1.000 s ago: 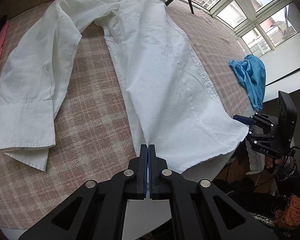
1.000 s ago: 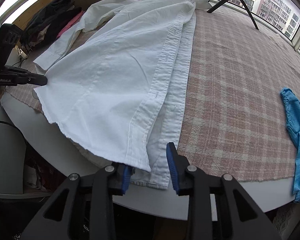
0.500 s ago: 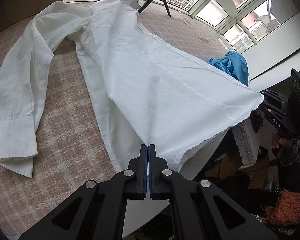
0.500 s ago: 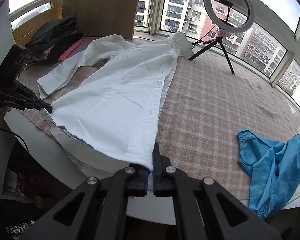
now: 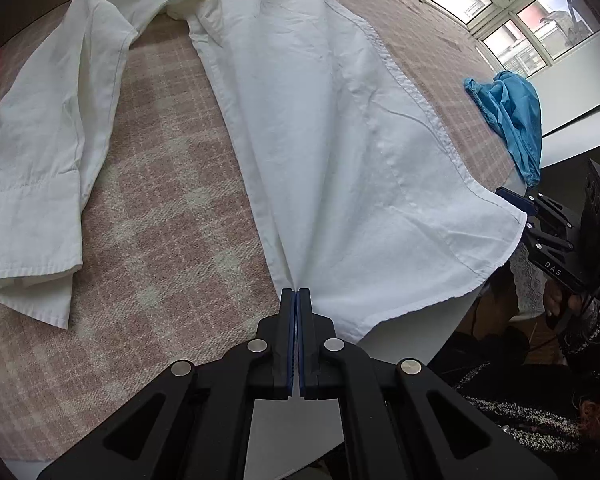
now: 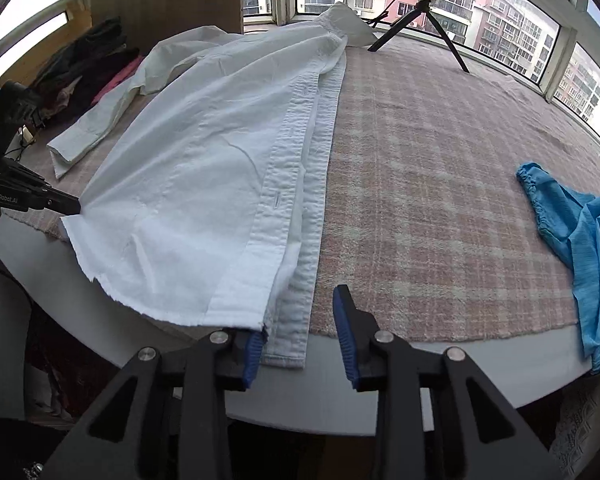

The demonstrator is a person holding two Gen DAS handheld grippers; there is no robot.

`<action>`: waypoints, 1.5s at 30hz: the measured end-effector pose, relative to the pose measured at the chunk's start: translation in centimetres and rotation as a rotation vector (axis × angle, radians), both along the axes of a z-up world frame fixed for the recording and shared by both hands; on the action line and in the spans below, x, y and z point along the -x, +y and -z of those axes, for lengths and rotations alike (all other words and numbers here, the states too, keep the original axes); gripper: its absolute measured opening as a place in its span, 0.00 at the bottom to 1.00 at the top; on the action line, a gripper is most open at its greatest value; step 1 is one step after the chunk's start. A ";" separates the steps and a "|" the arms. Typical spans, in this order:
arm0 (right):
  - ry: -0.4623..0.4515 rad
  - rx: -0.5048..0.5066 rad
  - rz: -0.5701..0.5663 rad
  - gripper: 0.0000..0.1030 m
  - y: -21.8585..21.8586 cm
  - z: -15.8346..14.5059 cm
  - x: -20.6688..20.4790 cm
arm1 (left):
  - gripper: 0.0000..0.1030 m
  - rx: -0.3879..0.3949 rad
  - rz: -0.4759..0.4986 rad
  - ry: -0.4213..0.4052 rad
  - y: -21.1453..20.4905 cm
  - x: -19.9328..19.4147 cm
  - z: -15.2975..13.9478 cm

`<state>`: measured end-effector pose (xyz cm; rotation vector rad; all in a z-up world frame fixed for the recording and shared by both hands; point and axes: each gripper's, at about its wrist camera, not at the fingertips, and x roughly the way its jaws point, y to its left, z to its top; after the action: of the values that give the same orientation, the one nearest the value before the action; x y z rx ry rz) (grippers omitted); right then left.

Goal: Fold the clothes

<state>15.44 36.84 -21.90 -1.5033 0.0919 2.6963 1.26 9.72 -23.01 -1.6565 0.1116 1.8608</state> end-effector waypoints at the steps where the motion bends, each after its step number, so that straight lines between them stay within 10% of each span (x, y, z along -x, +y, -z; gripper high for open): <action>1: 0.009 0.014 0.000 0.38 -0.1 0.1 -0.2 | 0.00 0.002 0.002 0.001 -0.1 0.0 0.0; 5: -0.028 0.054 -0.042 0.37 -0.6 1.1 0.0 | 0.00 0.016 0.011 0.014 0.3 0.1 -0.5; 7: -0.014 0.060 -0.053 0.01 -0.4 0.3 -0.2 | 0.00 0.020 0.019 0.025 0.5 0.0 -0.9; 9: 0.032 0.034 -0.045 0.05 0.1 -1.7 -0.7 | 0.00 0.012 0.026 0.035 0.7 -0.3 -1.2; 11: 0.010 0.004 -0.047 0.56 0.4 -2.2 -1.1 | 0.00 0.042 0.032 0.033 0.7 -0.6 -0.5; 12: -0.051 0.007 -0.053 0.59 0.6 -1.4 -1.1 | 0.00 0.073 0.035 0.030 0.6 -0.7 0.1; 20: -0.058 0.290 -0.032 0.59 5.0 -3.1 -1.4 | 0.00 0.123 0.017 0.055 -0.3 -1.3 0.1; 26: -0.055 0.344 -0.038 0.31 5.3 -2.4 2.8 | 0.12 0.046 -0.040 0.096 0.4 0.3 -2.4; 34: -0.073 0.470 -0.140 0.32 4.8 -1.0 12.2 | 0.17 -0.032 -0.070 0.117 6.1 6.9 -1.7; 38: -0.242 0.315 -0.171 0.24 3.5 2.3 15.3 | 0.15 0.206 -0.117 0.181 5.8 9.7 -0.7; 45: -0.155 0.310 -0.251 0.26 4.0 -1.6 17.8 | 0.32 0.025 -0.325 0.123 3.6 17.6 -1.9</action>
<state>-2.35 40.85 -20.27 -1.9235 0.3515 2.8467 -16.38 13.27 -21.11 -1.6524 -0.0896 2.2109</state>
